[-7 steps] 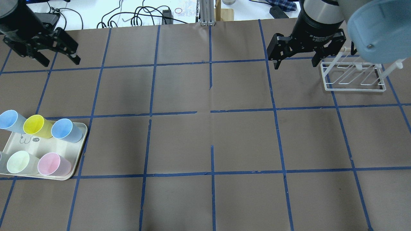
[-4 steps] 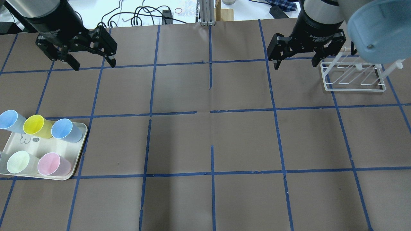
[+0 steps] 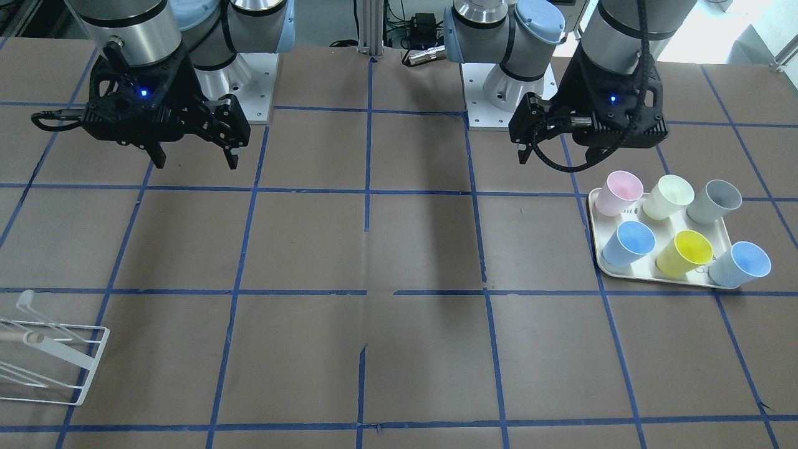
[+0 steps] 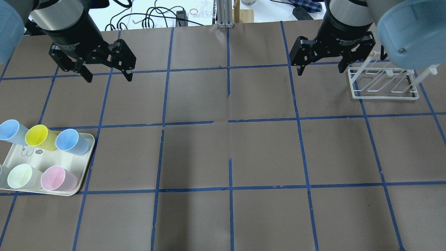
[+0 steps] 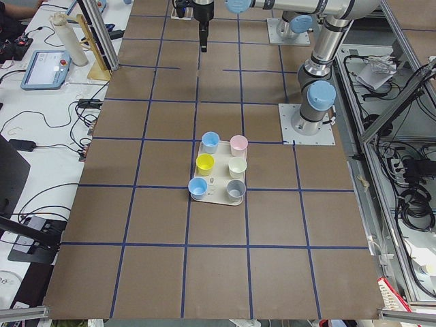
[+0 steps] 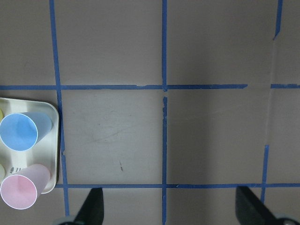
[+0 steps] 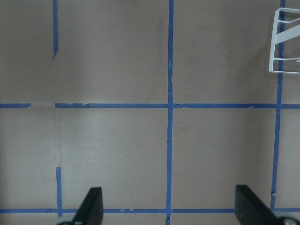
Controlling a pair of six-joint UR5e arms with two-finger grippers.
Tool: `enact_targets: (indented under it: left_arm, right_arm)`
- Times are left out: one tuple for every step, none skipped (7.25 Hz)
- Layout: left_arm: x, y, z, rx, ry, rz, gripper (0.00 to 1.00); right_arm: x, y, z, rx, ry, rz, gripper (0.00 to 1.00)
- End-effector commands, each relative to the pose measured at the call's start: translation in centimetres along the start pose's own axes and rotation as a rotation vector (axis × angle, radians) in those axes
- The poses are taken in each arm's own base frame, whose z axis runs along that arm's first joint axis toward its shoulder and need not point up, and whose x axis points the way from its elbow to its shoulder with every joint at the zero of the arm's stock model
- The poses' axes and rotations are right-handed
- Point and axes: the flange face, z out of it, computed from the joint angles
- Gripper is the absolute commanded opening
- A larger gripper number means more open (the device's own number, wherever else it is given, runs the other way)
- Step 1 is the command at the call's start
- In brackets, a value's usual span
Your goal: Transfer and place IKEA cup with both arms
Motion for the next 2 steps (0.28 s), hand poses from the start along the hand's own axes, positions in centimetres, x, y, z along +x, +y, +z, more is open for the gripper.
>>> enact_targets:
  left_arm:
    - [0.11,-0.49,0.55,0.005,0.0,0.012,1.0]
    - [0.04,-0.41,0.32,0.01,0.0,0.008,1.0]
  right_arm:
    - [0.0,-0.04,0.08,-0.002,0.0,0.0,1.0]
    - [0.0,0.0,0.0,0.0,0.0,-0.001,1.0]
